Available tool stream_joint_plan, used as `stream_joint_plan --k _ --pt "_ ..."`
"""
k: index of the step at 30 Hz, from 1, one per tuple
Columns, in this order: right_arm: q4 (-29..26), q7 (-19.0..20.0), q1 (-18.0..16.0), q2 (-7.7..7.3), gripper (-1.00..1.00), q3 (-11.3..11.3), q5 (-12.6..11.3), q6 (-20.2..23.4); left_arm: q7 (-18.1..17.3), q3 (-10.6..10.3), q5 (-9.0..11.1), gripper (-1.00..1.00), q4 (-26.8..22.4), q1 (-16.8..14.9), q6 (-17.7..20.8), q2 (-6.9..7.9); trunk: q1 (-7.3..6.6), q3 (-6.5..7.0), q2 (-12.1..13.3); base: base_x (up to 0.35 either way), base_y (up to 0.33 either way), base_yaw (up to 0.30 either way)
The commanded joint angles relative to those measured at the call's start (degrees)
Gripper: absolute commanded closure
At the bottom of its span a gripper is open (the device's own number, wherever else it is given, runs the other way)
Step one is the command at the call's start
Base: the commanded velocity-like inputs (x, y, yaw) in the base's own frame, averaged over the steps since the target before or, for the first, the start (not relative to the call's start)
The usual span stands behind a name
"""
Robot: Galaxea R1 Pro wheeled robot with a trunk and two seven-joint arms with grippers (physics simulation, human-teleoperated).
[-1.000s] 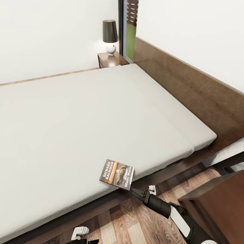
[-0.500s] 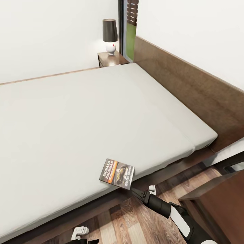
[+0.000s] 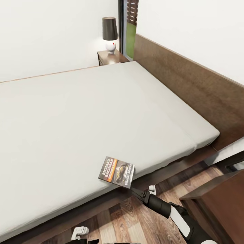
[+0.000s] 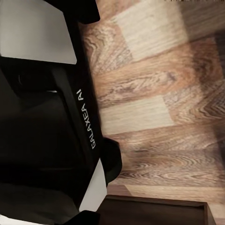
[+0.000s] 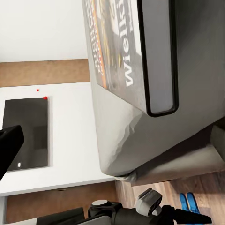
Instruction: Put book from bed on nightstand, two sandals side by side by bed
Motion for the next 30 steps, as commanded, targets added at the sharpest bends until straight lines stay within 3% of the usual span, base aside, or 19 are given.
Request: stream_joint_plan --k 1,30 --pt "0.0 0.0 0.0 -0.07 -1.0 0.2 -0.6 0.5 -0.3 0.5 -0.5 -1.0 -0.1 0.0 0.4 -0.02 0.0 -0.03 0.0 0.0 0.0 0.0" --pt "0.1 0.0 0.0 -0.07 -1.0 0.3 -0.6 0.4 -0.3 0.5 -0.5 -1.0 -0.1 0.0 0.4 -0.02 0.0 -0.03 0.0 0.0 0.0 0.0"
